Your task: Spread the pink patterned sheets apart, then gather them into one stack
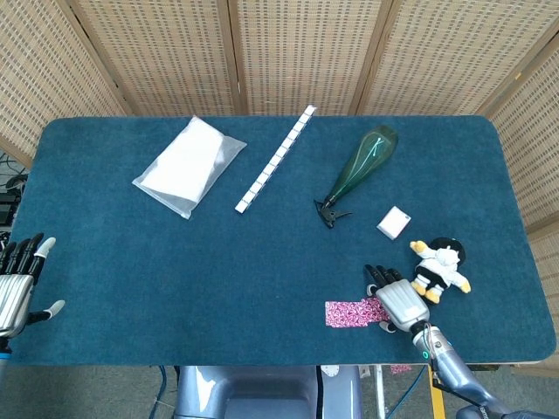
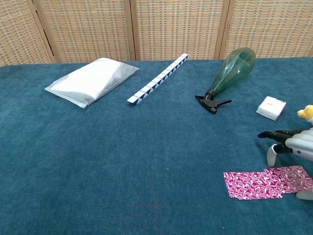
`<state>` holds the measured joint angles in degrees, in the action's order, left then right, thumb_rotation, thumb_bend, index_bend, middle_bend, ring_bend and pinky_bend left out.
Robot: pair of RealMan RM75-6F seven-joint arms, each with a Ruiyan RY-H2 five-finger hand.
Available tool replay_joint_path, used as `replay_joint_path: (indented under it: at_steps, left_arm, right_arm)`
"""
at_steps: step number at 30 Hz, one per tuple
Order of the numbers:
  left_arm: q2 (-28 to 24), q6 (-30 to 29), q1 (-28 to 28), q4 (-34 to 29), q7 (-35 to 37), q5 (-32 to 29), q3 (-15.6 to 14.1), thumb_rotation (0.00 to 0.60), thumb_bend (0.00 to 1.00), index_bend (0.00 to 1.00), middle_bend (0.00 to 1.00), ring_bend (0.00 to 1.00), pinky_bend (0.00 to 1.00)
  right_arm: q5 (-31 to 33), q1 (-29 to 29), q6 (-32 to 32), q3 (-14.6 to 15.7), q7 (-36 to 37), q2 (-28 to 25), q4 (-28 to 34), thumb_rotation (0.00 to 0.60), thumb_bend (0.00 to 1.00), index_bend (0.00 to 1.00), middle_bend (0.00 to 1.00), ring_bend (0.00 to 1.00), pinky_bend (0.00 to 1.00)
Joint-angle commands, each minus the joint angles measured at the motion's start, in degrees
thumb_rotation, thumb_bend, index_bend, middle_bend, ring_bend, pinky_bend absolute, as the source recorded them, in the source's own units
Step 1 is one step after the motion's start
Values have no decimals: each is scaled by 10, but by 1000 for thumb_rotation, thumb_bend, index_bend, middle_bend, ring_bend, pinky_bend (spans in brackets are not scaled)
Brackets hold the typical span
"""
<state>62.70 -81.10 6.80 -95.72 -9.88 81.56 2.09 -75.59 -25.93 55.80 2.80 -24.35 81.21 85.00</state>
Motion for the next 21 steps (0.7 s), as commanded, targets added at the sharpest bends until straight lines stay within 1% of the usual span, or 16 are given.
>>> replay_joint_path:
  at_steps: [1,6,13,17,21]
  left_arm:
    - [0,0,0,0,0,0,0,600,17,0,0,0,0]
    - [0,-1,0,0,0,0,0,600,16,0,0,0,0]
    - [1,-1,0,0,-1,0,0,600,16,0,0,0,0]
    - [1,-1,0,0,-2,0,0,600,16,0,0,0,0]
    - [1,-1,0,0,-1,0,0,600,16,0,0,0,0]
  right_arm:
    - [-7,2,5,0,8,1,-5,600,360,531,0,0,119]
    - [-11,3,5,0,18,4,-15,600,364,555,0,0,119]
    - [-13,4,4,-1,27,4,-24,600,400,573,0,0,119]
    - [-19,5,7,0,34,4,-24,600,450,581,0,0,119]
    - [-25,6,9,1,37,2,-24,600,466,593,0,0,119]
